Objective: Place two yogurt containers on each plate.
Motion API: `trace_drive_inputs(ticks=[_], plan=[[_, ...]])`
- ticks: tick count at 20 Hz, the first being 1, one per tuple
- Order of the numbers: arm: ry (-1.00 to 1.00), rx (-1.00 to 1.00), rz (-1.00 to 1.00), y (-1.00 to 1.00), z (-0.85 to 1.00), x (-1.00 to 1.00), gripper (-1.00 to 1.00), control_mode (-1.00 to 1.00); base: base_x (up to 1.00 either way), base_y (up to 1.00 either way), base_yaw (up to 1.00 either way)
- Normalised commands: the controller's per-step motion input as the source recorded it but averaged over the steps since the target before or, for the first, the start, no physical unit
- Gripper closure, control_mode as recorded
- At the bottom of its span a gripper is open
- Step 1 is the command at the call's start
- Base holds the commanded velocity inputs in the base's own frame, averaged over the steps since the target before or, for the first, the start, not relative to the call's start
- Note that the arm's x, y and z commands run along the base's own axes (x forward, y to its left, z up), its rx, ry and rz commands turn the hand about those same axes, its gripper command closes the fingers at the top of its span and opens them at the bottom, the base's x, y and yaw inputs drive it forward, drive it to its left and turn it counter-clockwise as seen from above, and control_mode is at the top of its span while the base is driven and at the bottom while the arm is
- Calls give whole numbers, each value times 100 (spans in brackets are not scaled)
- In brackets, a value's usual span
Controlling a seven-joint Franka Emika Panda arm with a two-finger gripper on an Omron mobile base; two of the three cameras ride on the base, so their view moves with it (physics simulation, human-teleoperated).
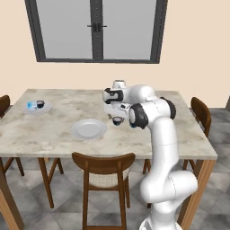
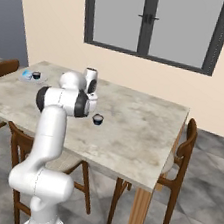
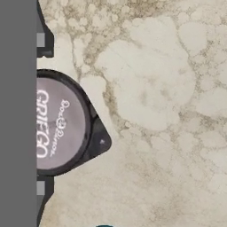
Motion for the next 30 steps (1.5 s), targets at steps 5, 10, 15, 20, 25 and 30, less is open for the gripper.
trace_drive_inputs(ticks=[5,10,15,20,25,30], plan=[[1,-4,-10,0,-26,12,-100,-100,0,0,0],[0,-5,-8,0,-31,0,-100,-100,0,0,0],[-3,-2,-8,1,-30,-3,-100,-100,0,0,0],[-3,0,-8,3,-11,-4,100,-100,0,0,0],[-11,0,-6,28,-18,-29,100,-100,0,0,0],[-12,1,0,30,31,-33,100,-100,0,0,0]])
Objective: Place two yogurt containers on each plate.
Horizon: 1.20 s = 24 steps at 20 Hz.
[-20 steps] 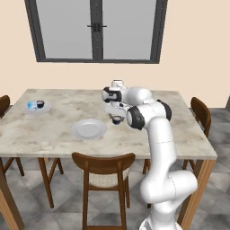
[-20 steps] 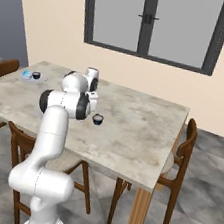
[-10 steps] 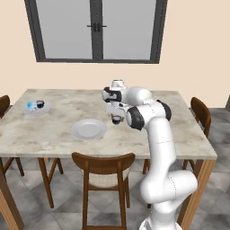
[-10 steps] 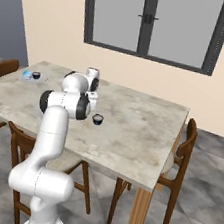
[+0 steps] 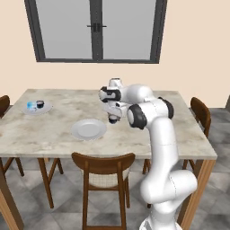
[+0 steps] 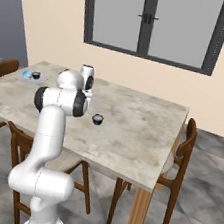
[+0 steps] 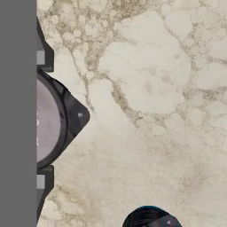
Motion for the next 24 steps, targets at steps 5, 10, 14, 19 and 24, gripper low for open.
trace_drive_inputs(ticks=[5,10,14,19,24], plan=[[-12,0,0,38,61,-25,100,-100,0,0,0],[0,-1,0,76,-6,-5,100,-100,0,0,0],[-3,0,0,85,-8,0,100,-100,0,0,0],[-4,4,0,66,0,2,100,-100,0,0,0],[0,1,0,61,-16,-1,100,-100,0,0,0]])
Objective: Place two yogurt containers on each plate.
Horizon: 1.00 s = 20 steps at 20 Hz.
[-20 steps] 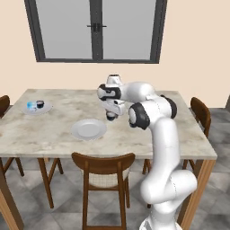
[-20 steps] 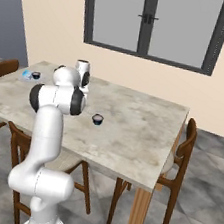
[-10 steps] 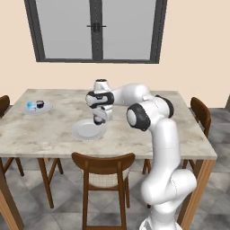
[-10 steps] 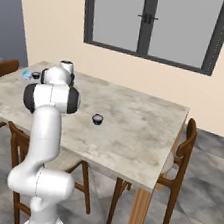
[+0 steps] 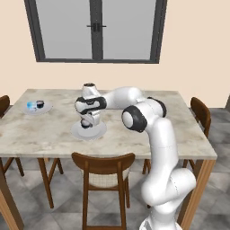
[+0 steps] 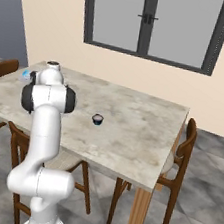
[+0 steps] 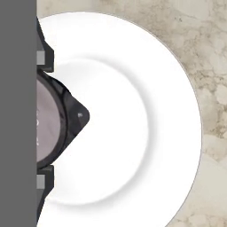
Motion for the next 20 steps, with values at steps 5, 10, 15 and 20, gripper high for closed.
trace_drive_inputs(ticks=[5,10,15,20], plan=[[0,8,0,35,-17,3,100,-100,0,0,0],[1,9,0,12,-10,-4,-100,-100,0,0,0],[0,3,0,-2,-2,-18,-100,-100,0,0,0],[-2,0,0,-8,0,-13,-100,-100,0,0,0]])
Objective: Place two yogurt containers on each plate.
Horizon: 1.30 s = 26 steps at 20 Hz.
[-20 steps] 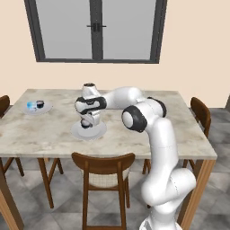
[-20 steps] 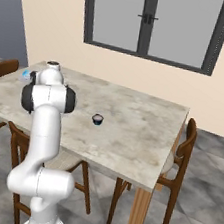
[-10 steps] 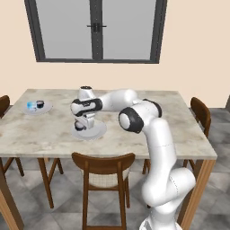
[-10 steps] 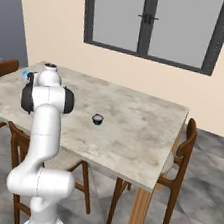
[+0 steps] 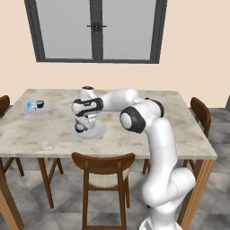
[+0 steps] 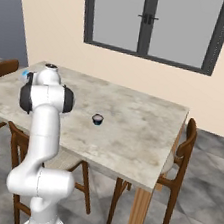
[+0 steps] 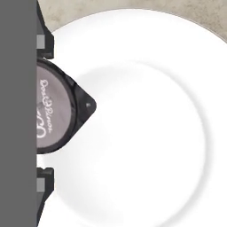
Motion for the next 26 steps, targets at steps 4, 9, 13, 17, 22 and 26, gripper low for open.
trace_drive_inputs(ticks=[4,9,13,17,22,26], plan=[[-3,-2,1,-12,3,-6,-100,-100,0,0,0],[-13,-1,0,-11,21,0,-100,-100,0,0,0],[-21,0,0,-2,40,0,-100,-100,0,0,0],[-20,0,7,-29,31,-38,-100,-100,0,0,0],[-4,0,24,-44,9,-52,-100,-100,0,0,0],[0,0,40,-57,12,-51,-100,-100,0,0,0]])
